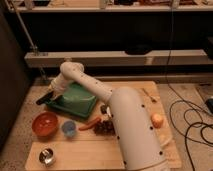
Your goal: Wipe tray with brush
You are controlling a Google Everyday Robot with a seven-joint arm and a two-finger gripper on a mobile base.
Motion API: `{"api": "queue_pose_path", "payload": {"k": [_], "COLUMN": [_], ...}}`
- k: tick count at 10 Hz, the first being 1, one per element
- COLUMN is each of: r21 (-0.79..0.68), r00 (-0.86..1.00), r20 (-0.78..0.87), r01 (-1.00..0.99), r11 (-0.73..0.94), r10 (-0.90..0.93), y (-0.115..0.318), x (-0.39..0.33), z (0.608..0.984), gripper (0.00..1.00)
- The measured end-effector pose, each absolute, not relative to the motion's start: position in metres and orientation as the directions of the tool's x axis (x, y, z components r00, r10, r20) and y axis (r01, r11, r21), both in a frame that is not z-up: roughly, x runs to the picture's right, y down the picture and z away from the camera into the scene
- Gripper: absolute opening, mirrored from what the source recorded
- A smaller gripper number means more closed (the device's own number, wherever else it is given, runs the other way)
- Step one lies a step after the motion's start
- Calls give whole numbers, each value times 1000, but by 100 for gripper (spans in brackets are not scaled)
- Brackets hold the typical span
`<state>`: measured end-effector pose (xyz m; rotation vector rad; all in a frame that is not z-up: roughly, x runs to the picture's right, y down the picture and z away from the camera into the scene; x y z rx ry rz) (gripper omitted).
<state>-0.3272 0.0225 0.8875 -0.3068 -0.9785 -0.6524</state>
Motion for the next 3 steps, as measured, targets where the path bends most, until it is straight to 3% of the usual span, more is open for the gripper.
{"api": "queue_pose_path", "payload": {"k": [3], "r21": [-5], "r00": [472], "r20": [802], "r01": [617], "r11": [787], "r10": [-366], "y": [10], "x": [-267], "z": [909], "gripper": [0]}}
